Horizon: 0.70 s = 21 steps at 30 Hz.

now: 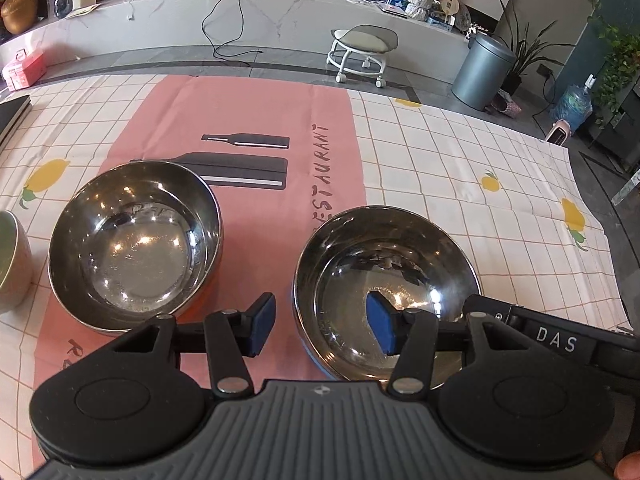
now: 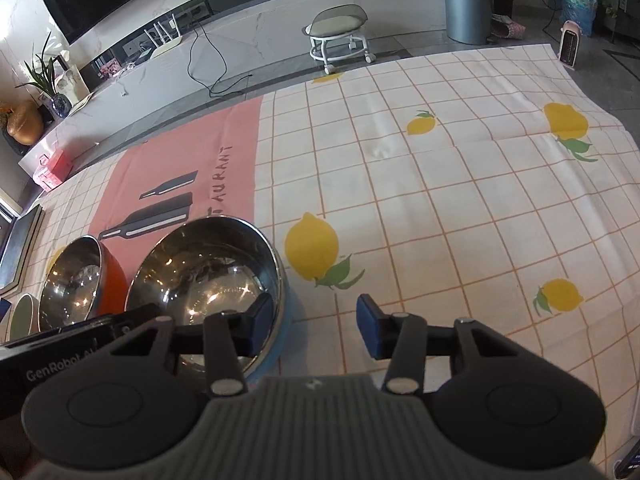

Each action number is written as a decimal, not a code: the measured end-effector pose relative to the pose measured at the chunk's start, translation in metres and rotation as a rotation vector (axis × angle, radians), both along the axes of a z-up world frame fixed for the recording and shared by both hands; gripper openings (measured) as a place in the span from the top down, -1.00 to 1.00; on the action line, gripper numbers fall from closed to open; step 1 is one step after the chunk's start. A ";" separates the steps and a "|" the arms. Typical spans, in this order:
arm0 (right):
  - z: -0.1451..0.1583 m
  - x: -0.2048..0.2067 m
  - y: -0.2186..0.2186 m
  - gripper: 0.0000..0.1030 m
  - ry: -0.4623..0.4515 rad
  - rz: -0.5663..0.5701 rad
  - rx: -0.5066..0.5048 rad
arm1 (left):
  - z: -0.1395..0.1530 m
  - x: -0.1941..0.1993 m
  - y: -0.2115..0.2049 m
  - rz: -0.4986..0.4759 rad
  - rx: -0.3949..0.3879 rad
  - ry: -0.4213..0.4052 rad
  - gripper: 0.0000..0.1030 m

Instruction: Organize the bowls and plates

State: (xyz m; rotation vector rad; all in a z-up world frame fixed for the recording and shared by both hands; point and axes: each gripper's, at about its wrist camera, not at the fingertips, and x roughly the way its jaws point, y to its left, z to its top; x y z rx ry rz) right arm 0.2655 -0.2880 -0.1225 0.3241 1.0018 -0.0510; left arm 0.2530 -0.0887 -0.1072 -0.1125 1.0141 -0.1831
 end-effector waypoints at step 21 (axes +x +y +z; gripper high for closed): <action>0.005 -0.002 0.002 0.91 0.007 -0.023 0.052 | 0.004 -0.004 -0.001 -0.020 -0.007 0.038 0.81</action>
